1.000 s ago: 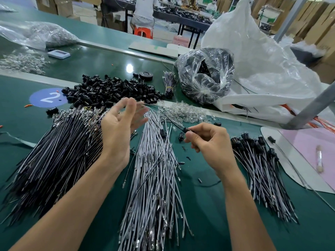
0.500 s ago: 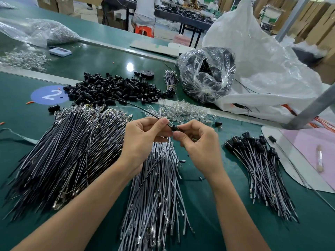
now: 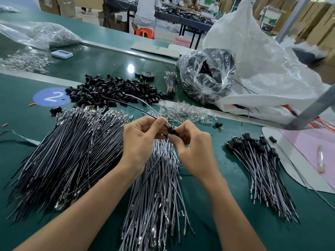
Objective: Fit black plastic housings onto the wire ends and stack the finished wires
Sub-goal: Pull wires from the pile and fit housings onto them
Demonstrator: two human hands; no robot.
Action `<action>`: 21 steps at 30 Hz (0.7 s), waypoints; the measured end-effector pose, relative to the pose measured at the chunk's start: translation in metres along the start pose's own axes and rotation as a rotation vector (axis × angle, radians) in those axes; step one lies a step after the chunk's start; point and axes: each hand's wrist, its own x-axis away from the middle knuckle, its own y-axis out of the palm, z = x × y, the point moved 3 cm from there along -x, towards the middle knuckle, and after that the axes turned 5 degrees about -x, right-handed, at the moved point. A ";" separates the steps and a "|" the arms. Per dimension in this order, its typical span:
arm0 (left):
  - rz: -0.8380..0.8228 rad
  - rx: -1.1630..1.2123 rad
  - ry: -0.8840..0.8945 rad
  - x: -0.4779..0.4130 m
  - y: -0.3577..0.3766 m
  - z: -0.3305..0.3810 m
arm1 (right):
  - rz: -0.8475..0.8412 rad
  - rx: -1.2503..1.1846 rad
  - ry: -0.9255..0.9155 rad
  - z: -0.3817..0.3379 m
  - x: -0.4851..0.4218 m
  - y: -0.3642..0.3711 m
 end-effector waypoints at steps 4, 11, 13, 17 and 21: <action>-0.013 -0.031 0.003 0.000 0.000 -0.001 | 0.005 0.049 -0.023 0.001 0.000 0.000; -0.081 0.064 -0.070 0.001 0.001 -0.003 | 0.078 -0.039 -0.035 0.001 0.000 -0.005; -0.088 0.084 -0.115 0.000 0.002 -0.003 | 0.071 -0.042 -0.037 0.000 0.000 -0.005; -0.030 0.178 -0.160 -0.004 -0.004 -0.002 | 0.060 -0.020 -0.019 0.001 0.002 -0.004; 0.081 0.254 -0.200 -0.009 -0.016 0.001 | 0.067 0.013 0.006 0.005 0.003 -0.006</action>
